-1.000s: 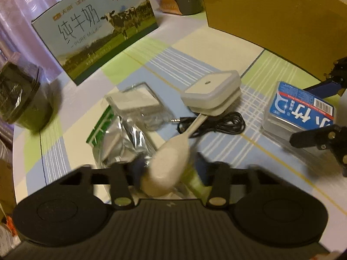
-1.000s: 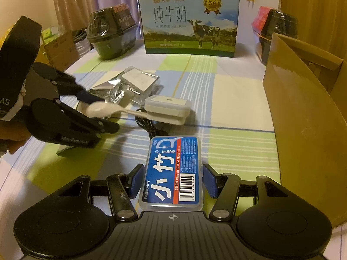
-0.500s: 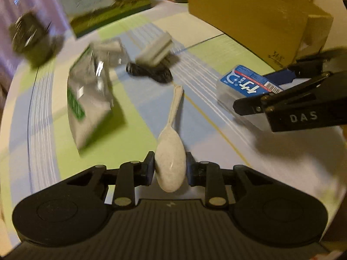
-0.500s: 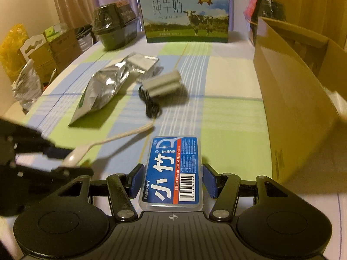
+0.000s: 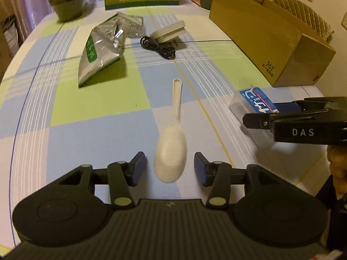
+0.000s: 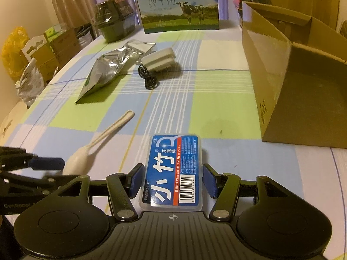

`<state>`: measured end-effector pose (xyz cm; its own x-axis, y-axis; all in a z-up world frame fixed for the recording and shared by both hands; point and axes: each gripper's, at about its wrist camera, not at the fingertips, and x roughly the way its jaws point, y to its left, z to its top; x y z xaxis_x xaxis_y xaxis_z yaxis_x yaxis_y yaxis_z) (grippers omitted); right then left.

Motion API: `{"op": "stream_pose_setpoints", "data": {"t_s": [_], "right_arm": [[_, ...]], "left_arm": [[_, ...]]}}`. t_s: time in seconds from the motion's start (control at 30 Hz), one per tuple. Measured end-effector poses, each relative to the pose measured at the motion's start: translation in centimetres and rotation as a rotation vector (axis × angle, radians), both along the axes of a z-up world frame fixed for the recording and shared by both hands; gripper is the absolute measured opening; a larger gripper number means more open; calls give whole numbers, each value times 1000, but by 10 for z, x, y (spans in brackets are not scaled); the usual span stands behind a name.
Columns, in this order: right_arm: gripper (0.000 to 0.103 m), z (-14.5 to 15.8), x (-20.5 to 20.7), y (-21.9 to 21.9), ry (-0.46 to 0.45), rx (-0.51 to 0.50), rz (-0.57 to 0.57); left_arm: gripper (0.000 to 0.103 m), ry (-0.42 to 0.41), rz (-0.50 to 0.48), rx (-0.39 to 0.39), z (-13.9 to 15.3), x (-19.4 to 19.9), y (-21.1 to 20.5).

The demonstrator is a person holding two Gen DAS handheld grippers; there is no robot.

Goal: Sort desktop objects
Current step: 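Grasp the white plastic spoon with the left tool while the right tool grasps the blue floss box, then lift both held items and carry them toward the cardboard box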

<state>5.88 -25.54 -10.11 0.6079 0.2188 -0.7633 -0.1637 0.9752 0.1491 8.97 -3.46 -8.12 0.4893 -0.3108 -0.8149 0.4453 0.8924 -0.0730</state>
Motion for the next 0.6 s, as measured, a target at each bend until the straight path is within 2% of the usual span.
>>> {"op": "stream_pose_setpoints", "data": {"t_s": [0.43, 0.57, 0.6], "right_arm": [[58, -5, -8, -8, -2, 12, -25], [65, -6, -10, -8, -6, 12, -26], [66, -5, -10, -7, -8, 9, -25]], "left_arm": [[41, -85, -85, 34, -10, 4, -9], [28, -85, -84, 27, -9, 0, -10], [28, -84, -82, 27, -9, -1, -12]]}}
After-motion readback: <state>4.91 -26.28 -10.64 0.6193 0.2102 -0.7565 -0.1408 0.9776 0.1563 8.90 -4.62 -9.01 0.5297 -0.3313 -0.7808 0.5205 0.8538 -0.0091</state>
